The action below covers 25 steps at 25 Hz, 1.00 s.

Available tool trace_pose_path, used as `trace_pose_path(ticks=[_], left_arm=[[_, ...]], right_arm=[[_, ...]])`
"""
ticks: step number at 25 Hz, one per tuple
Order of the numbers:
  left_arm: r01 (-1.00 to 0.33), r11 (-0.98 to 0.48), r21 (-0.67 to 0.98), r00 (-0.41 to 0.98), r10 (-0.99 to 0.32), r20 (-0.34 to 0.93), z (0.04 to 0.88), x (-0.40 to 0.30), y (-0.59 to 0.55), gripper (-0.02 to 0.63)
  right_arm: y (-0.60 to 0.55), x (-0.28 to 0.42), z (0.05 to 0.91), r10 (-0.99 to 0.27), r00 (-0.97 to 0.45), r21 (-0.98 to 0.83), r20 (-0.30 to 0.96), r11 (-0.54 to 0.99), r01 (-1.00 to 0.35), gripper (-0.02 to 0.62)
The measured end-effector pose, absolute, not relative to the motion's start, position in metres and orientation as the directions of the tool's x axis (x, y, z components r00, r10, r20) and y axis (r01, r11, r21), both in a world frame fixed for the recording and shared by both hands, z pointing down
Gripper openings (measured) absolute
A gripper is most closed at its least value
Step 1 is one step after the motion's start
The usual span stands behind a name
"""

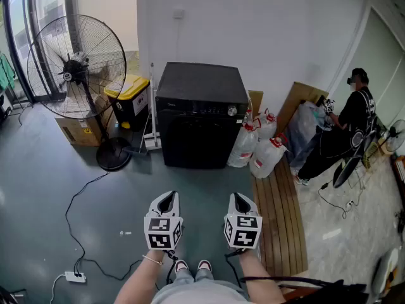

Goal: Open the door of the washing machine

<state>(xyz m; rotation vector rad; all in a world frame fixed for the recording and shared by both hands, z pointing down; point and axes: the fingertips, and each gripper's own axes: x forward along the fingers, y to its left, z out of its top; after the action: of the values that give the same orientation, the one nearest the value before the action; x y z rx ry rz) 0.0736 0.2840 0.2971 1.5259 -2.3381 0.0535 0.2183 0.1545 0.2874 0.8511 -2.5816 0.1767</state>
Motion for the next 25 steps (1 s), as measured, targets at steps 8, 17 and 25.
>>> trace_pose_path(ticks=[8,17,25], left_arm=[[-0.894,0.419,0.160,-0.357,-0.881,0.310,0.299,0.071,0.287,0.006],[-0.903,0.401,0.154,-0.339,-0.885,0.319,0.303,0.062,0.290,0.006],[-0.910,0.388,0.144,-0.327,-0.887,0.325,0.307,0.051,0.293,0.006]], right_arm=[[0.155,0.216,0.289,-0.551,-0.722,0.023,0.418,0.801,-0.598,0.006],[0.160,0.206,0.295,-0.546,-0.712,-0.005,0.442,0.792,-0.610,0.006],[0.161,0.202,0.302,-0.556,-0.699,-0.029,0.450,0.773,-0.633,0.006]])
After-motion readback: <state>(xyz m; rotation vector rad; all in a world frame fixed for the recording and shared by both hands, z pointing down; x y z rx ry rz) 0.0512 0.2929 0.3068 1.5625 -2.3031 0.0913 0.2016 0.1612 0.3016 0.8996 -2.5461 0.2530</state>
